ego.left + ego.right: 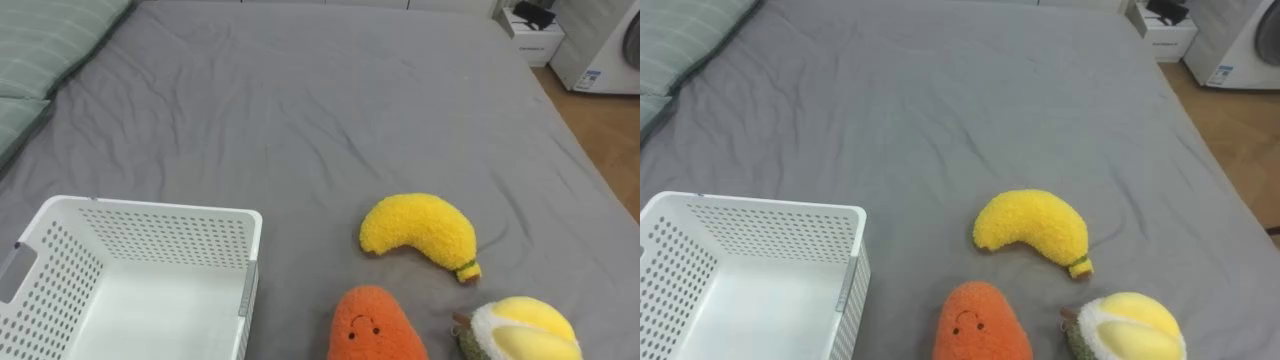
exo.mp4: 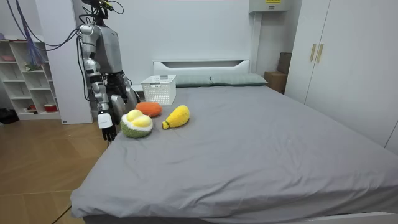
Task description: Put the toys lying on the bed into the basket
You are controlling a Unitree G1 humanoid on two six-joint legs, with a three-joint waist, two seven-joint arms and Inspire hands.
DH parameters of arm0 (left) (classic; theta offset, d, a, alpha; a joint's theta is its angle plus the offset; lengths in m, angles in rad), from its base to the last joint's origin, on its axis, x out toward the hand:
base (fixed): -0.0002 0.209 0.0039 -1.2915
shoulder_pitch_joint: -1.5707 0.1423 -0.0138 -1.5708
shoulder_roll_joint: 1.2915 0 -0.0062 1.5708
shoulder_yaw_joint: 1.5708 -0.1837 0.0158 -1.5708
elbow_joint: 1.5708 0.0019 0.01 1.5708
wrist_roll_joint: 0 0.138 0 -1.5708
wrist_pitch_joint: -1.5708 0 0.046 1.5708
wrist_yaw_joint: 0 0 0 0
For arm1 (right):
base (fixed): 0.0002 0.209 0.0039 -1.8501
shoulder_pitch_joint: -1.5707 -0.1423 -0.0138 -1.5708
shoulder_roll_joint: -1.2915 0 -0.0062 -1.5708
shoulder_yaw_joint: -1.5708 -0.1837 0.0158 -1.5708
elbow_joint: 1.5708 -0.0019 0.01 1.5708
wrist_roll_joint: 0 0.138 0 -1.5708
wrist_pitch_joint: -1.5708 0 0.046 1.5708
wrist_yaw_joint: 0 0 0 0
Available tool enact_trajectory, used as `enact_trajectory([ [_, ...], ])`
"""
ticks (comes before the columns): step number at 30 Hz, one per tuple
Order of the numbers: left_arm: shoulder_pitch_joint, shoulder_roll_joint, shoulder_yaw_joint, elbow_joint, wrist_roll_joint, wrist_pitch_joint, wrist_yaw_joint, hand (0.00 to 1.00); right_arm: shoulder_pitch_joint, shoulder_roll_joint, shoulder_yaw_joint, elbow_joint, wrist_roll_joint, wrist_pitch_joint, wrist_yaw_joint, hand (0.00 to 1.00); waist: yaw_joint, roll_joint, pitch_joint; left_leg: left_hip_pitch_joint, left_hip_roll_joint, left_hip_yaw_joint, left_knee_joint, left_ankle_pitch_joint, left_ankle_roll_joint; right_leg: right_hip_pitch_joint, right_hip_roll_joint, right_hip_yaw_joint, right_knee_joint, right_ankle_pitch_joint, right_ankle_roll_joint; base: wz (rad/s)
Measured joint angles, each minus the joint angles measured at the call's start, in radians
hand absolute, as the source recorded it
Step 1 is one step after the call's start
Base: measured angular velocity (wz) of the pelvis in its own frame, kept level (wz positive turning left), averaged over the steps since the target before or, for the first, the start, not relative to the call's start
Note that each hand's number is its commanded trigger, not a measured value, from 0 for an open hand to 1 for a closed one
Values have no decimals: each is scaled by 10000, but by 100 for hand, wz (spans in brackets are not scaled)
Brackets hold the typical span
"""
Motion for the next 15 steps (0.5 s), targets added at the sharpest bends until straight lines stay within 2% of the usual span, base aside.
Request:
enact_trajectory([
  [12, -12, 1, 13, 10, -17, 0, 6, 0, -12, 9, -6, 94, 237, -35, -2, 0, -19, 18, 5, 13, 3, -7, -2, 0, 0, 19, 2, 6, 3, 3, -3, 0],
  [15, -26, 2, 52, 9, -13, 0, 18, 0, -11, 39, -12, 238, 565, -111, 37, 0, -24, -43, 19, 14, 2, -9, -2, 1, 0, 22, 1, 7, 3, 3, -4, 0],
])
